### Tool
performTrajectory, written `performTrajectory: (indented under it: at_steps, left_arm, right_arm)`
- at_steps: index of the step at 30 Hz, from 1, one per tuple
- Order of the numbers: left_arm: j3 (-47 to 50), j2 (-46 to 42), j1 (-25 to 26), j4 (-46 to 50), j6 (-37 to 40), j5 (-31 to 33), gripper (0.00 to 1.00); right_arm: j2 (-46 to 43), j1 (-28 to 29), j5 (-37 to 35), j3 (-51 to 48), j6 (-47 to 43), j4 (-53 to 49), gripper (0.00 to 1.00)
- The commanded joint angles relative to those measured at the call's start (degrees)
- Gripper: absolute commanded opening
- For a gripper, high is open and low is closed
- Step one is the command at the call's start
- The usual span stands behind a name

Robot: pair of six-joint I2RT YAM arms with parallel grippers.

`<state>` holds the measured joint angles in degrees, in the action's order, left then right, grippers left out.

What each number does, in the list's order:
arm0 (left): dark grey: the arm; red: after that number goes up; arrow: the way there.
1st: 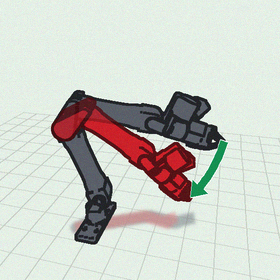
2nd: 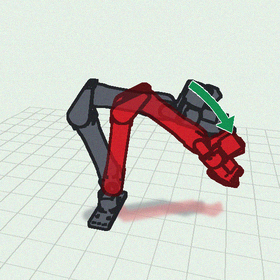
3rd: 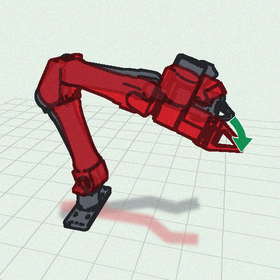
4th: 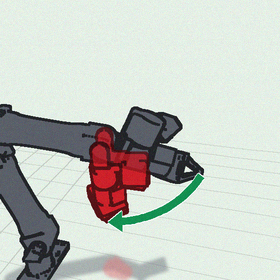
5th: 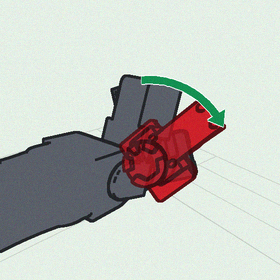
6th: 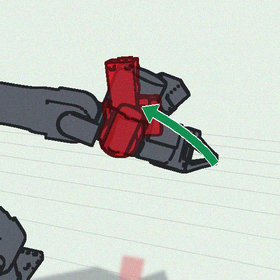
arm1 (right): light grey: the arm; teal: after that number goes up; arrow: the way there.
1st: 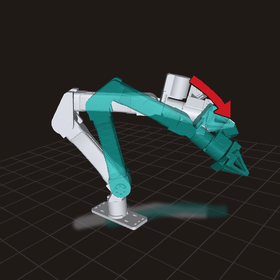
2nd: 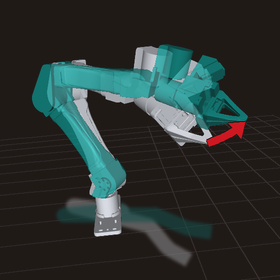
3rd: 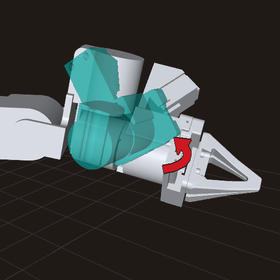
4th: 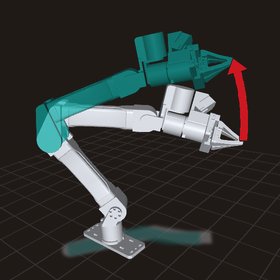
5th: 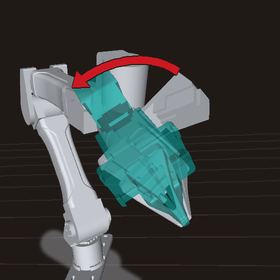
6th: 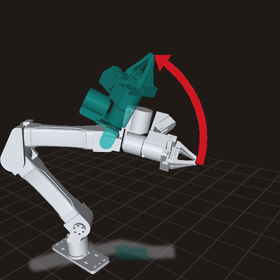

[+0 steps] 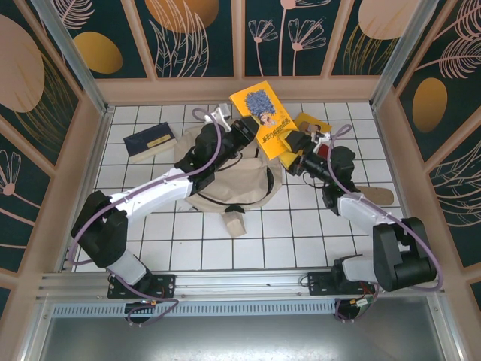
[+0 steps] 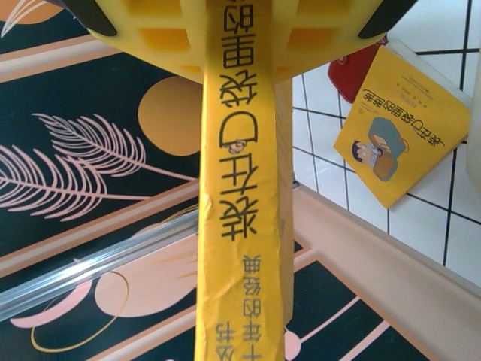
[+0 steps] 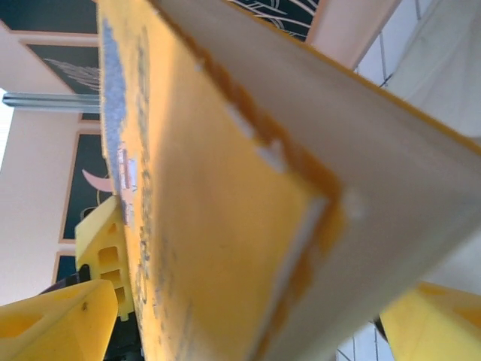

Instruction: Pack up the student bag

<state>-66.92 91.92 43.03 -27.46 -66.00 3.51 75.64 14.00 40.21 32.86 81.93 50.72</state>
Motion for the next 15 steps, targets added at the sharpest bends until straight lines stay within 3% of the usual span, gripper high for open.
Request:
performTrajectory:
  at_steps: [1,8,15]
  left_arm:
    - [0.8,-3.7,0.0,-10.1,-5.4,1.3,0.03]
    - [4.1,-5.3,0.0,-12.9,-10.3,2.6,0.04]
    - [4.1,-4.2,0.0,-12.3,-10.9,2.5,0.04]
  right_arm:
    - [1.4,0.5,-0.3,1.5,4.2,11.0,0.88]
    - [2.9,0.8,-6.5,-0.4,10.1,21.2,0.71]
    - [2.6,2.0,-6.8,0.3,10.5,20.7,0.52]
